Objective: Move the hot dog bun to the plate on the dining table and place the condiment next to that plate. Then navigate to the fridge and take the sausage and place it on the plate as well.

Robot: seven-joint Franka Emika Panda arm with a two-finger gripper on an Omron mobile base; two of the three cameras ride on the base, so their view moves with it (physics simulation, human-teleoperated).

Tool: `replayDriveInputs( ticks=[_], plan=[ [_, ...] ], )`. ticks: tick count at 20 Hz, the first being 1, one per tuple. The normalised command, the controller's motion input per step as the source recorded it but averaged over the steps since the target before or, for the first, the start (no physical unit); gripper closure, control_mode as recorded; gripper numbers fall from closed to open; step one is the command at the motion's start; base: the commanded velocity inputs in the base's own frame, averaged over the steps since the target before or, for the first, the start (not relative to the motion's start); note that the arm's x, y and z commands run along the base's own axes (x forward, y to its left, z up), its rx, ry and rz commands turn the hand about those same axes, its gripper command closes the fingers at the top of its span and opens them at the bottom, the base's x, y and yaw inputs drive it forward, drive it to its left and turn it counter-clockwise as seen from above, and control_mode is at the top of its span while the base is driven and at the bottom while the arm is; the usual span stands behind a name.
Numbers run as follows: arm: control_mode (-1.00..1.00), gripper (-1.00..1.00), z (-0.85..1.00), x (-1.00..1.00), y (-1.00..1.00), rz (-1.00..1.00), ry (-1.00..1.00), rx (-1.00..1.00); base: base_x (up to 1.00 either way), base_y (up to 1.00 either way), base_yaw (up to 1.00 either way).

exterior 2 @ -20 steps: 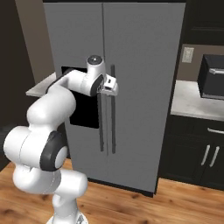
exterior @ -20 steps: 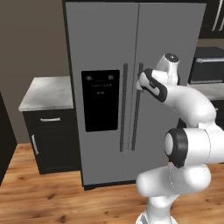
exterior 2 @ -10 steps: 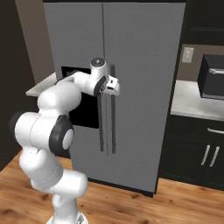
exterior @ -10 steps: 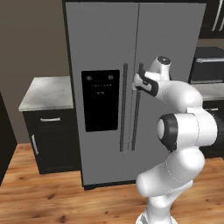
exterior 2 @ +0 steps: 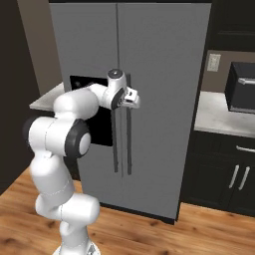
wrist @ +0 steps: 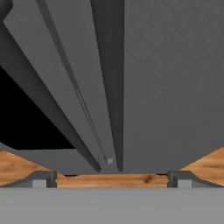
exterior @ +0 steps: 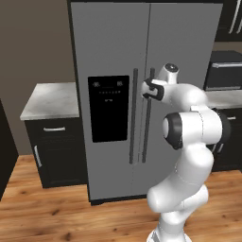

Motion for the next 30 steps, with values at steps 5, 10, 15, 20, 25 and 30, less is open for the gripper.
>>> replayDriveInputs(
  ticks=[5,10,15,20,25,30],
  plan=[
    [-1.00,-1.00,-0.13,0.46,-0.09,-0.02,0.00,0.00,0.00,0.00,0.00],
    [-1.00,-1.00,-0.17,0.47,-0.04,0.00,0.00,0.00,0.00,0.00,0.00],
    [-1.00,-1.00,-0.20,0.49,-0.03,0.00,0.00,0.00,0.00,0.00,0.00],
    [-1.00,-1.00,-0.25,0.49,-0.02,0.00,-0.01,0.00,0.00,0.00,0.00],
    [-1.00,-1.00,-0.29,0.46,0.00,0.00,-0.02,0.00,0.00,0.00,0.00],
    [-1.00,-1.00,-0.32,0.37,0.00,0.00,-0.07,0.00,0.00,0.00,0.00]
  ],
)
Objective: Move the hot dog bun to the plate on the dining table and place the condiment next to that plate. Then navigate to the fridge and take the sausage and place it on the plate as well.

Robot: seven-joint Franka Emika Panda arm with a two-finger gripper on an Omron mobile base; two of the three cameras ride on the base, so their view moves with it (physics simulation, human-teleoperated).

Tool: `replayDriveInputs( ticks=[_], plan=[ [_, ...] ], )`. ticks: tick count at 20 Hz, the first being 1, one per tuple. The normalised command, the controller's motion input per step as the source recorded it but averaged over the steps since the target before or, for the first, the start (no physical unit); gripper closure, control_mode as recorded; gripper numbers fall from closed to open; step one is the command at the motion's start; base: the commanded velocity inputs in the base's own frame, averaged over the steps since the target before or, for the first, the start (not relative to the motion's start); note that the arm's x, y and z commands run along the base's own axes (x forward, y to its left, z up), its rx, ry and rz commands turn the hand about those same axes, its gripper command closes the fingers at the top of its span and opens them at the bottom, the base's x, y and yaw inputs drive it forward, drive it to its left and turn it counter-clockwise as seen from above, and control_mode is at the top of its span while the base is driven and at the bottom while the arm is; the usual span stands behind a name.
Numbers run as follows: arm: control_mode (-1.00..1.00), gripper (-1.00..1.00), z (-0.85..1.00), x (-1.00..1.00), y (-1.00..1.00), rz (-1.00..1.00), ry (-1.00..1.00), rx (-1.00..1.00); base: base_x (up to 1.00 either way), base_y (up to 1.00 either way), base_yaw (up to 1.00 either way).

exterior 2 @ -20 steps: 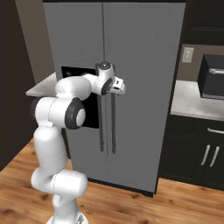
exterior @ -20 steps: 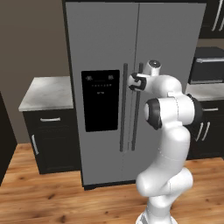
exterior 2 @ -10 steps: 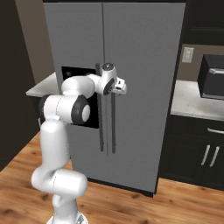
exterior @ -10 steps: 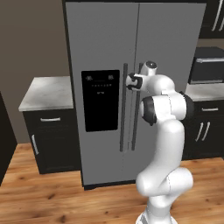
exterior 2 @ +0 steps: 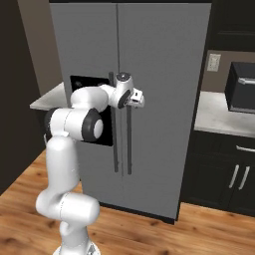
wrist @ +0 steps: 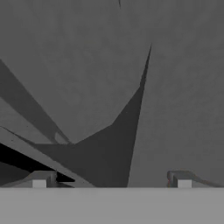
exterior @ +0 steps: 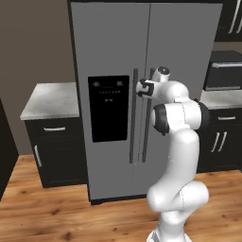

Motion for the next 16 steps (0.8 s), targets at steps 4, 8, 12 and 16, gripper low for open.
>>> replayDriveInputs(
  ticks=[4,8,12,16],
  plan=[
    [-1.00,-1.00,-0.40,0.20,0.00,0.00,-0.20,-0.03,0.00,0.00,0.00],
    [-1.00,-1.00,-0.38,0.12,0.00,0.00,-0.26,-0.04,0.00,0.00,0.00],
    [-1.00,-1.00,-0.24,0.33,0.00,0.00,-0.17,-0.01,0.00,0.00,0.00],
    [-1.00,-1.00,-0.19,0.49,0.00,0.00,-0.10,0.00,0.00,0.00,0.00]
  ],
)
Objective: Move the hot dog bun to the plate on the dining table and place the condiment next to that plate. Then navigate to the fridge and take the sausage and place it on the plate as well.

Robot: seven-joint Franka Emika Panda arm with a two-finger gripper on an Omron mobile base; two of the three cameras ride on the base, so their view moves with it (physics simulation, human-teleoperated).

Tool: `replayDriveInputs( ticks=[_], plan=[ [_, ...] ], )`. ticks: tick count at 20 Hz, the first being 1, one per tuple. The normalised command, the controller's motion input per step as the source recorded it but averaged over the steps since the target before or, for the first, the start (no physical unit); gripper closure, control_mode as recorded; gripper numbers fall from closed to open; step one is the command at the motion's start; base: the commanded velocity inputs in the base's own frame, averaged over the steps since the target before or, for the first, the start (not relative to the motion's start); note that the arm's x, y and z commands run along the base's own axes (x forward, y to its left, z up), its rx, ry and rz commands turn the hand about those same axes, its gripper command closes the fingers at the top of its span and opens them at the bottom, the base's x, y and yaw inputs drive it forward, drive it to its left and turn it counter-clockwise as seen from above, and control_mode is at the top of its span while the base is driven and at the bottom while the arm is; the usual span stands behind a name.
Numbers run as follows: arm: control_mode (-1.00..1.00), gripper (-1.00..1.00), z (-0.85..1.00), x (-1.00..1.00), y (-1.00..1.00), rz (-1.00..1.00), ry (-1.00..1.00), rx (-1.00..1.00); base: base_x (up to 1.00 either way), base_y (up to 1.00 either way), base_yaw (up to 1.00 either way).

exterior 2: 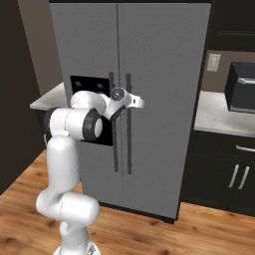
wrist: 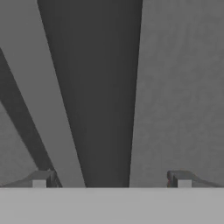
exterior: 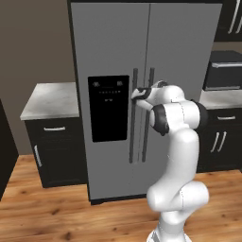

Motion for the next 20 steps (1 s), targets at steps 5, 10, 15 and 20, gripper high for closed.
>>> replayDriveInputs(
  ticks=[5,10,15,20],
  plan=[
    [-1.00,1.00,-0.27,0.59,0.00,0.00,-0.06,0.00,0.00,0.00,0.00],
    [-1.00,1.00,-0.41,0.58,0.00,0.02,-0.04,0.00,0.00,0.00,0.00],
    [-1.00,1.00,-0.28,0.06,0.00,0.00,0.00,0.00,0.00,0.00,0.00],
    [-1.00,1.00,-0.15,-0.81,-0.04,-0.07,-0.15,0.00,0.00,0.00,0.00]
  ],
)
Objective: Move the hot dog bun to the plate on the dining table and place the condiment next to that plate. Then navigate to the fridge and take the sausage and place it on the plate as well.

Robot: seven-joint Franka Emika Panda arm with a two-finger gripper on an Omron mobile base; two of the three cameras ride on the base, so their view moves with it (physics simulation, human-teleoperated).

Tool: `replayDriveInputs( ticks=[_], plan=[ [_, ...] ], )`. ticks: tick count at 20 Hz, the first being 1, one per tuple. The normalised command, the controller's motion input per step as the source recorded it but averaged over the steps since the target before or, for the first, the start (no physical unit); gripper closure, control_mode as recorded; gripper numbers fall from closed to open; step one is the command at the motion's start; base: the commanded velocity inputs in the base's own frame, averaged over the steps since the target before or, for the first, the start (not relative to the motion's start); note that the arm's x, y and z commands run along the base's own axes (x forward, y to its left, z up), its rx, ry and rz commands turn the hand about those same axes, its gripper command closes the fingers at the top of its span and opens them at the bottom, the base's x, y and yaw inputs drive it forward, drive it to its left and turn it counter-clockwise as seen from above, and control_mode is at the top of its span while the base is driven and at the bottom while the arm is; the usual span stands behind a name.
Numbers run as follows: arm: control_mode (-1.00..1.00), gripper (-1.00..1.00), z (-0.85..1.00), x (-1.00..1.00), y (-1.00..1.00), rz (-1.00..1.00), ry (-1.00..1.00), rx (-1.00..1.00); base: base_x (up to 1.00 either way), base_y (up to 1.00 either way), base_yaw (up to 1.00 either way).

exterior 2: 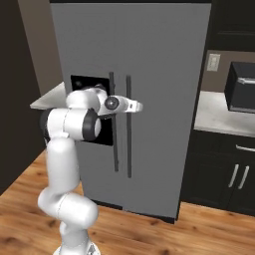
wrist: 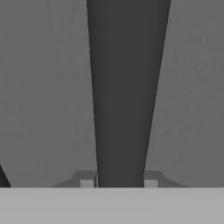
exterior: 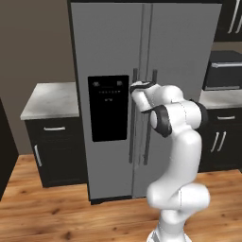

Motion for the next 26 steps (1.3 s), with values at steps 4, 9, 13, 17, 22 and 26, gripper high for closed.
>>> replayDriveInputs(
  ticks=[4,9,13,17,22,26],
  plan=[
    [-1.00,1.00,0.01,-1.00,-0.09,-0.10,-0.13,0.00,0.00,0.00,0.00],
    [-1.00,1.00,0.32,-1.00,-0.05,-0.05,-0.03,0.04,0.00,0.00,0.00],
    [-1.00,1.00,0.61,-0.92,-0.04,-0.01,0.00,0.09,0.00,0.00,0.00],
    [-1.00,1.00,0.73,-0.85,-0.07,0.00,0.00,0.13,0.00,0.00,0.00],
    [-1.00,1.00,0.72,-0.80,-0.04,0.00,0.00,0.11,0.00,0.00,0.00],
    [-1.00,-1.00,0.62,-0.48,0.10,0.00,0.04,0.00,0.00,0.00,0.00]
  ],
)
